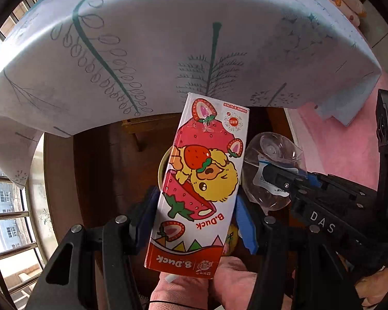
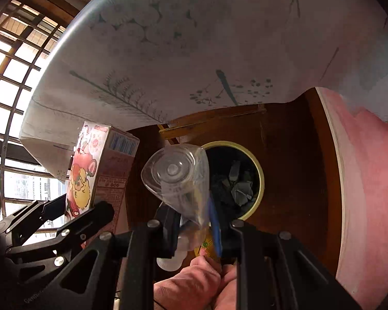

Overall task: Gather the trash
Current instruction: 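Carry the carton and plastic cup down over the floor bin, then open both tools to drop the carton and cup into the bin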

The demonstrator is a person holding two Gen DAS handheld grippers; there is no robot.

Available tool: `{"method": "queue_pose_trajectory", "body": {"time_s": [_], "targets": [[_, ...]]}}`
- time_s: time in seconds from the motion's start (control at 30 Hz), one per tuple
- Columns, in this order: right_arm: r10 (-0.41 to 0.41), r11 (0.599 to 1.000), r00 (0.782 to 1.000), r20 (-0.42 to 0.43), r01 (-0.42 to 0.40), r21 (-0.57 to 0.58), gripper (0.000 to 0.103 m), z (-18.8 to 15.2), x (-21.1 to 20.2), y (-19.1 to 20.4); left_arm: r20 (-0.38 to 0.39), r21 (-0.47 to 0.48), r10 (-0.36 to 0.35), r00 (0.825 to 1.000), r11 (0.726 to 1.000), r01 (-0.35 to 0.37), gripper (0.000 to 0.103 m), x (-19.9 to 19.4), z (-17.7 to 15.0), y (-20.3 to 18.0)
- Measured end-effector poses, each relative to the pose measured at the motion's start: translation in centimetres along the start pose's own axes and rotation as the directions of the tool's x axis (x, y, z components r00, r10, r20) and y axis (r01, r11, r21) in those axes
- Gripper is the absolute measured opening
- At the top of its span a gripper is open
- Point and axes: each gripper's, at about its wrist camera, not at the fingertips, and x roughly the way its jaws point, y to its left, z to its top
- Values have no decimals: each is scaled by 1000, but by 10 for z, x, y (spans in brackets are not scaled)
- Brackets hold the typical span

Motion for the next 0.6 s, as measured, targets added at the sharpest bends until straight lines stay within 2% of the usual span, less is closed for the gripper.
{"method": "queue_pose_trajectory", "body": {"time_s": [0.17, 0.2, 0.23, 0.3, 0.33, 0.37, 0.6], "targets": [[-61, 998, 998, 7, 61, 5, 22, -1, 64, -12, 23, 30, 15, 1000, 999, -16, 57, 50, -1, 7], [-67, 998, 998, 8, 67, 7, 22, -1, 73, -15, 16, 34, 12, 1000, 999, -13, 68, 58, -1, 8], [-74, 997, 997, 10, 74, 13, 22, -2, 82, -18, 13, 35, 27, 1000, 999, -27, 72, 65, -1, 10], [-80, 996, 997, 9, 80, 36, 32, -2, 96, -24, 31, 27, 37, 999, 999, -38, 89, 72, -3, 16], [-83, 995, 997, 9, 82, 50, 41, -3, 101, -27, 36, 23, 23, 999, 999, -23, 93, 74, -4, 18], [-80, 995, 997, 7, 80, 60, 43, -5, 104, -32, 41, 21, 16, 999, 1000, -17, 99, 75, -6, 21], [-96, 992, 995, 13, 95, 78, 44, -9, 96, -30, 72, 14, 35, 997, 999, -36, 101, 64, -11, 25]]}}
